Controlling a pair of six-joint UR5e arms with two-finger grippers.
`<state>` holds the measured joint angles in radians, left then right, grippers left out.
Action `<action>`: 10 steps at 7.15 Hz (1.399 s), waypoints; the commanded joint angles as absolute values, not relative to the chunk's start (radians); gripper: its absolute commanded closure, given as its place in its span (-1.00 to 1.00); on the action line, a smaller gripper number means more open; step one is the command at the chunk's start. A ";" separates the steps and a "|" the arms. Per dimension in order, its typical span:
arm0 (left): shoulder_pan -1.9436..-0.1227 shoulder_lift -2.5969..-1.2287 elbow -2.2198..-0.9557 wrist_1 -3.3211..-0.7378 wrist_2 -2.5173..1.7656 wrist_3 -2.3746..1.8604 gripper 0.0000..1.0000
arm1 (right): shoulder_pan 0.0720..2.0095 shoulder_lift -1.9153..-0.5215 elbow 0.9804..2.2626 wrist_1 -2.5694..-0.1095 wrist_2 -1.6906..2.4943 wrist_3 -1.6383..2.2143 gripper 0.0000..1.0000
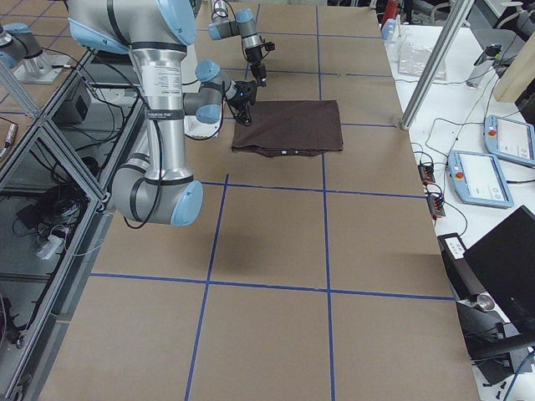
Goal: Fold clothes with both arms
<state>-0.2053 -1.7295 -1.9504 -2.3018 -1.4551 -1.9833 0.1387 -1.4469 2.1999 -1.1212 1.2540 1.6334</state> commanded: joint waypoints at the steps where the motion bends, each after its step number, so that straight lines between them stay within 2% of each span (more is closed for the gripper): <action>1: -0.102 -1.768 -1.912 -2.293 -1.367 -2.060 -0.22 | 0.143 -1.447 2.198 -1.121 1.253 1.634 -1.00; 8: -0.046 -1.812 -1.882 -2.243 -1.365 -2.049 -0.27 | 0.143 -1.450 2.198 -1.121 1.253 1.634 -1.00; 9: -0.046 -1.818 -1.881 -2.241 -1.365 -2.049 -0.17 | 0.143 -1.451 2.198 -1.121 1.253 1.635 -1.00; 10: -0.046 -1.827 -1.878 -2.241 -1.364 -2.051 0.01 | 0.143 -1.451 2.198 -1.121 1.253 1.635 -1.00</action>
